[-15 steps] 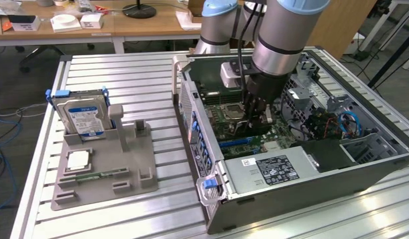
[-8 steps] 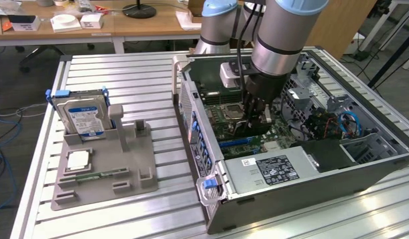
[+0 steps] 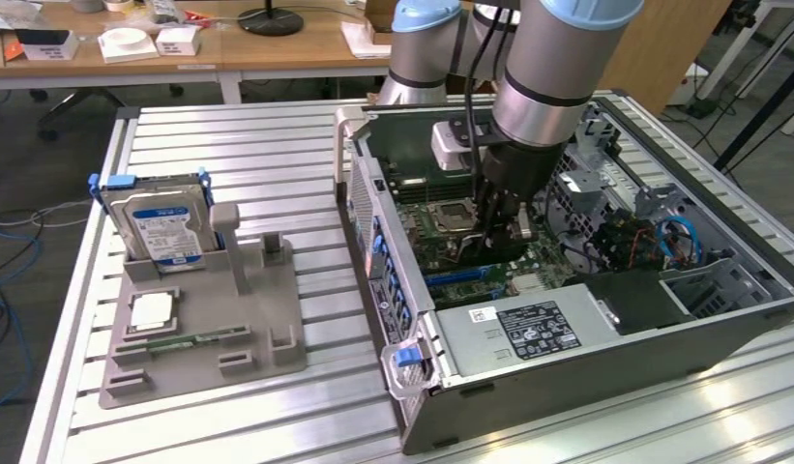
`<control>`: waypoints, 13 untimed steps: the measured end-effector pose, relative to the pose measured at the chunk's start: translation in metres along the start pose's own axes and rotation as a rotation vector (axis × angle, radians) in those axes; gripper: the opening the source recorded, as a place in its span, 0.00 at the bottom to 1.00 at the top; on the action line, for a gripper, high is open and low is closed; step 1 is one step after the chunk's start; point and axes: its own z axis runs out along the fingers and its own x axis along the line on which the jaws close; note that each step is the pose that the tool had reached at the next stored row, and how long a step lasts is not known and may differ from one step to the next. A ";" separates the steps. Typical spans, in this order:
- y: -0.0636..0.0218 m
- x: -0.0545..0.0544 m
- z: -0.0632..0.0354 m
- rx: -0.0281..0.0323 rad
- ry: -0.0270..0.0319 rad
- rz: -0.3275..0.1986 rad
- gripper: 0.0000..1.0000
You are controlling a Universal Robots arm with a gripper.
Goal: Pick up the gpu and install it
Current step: 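Insert the gpu into the slot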
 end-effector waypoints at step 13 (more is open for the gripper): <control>0.0087 0.001 0.0014 0.0000 0.0000 0.000 0.26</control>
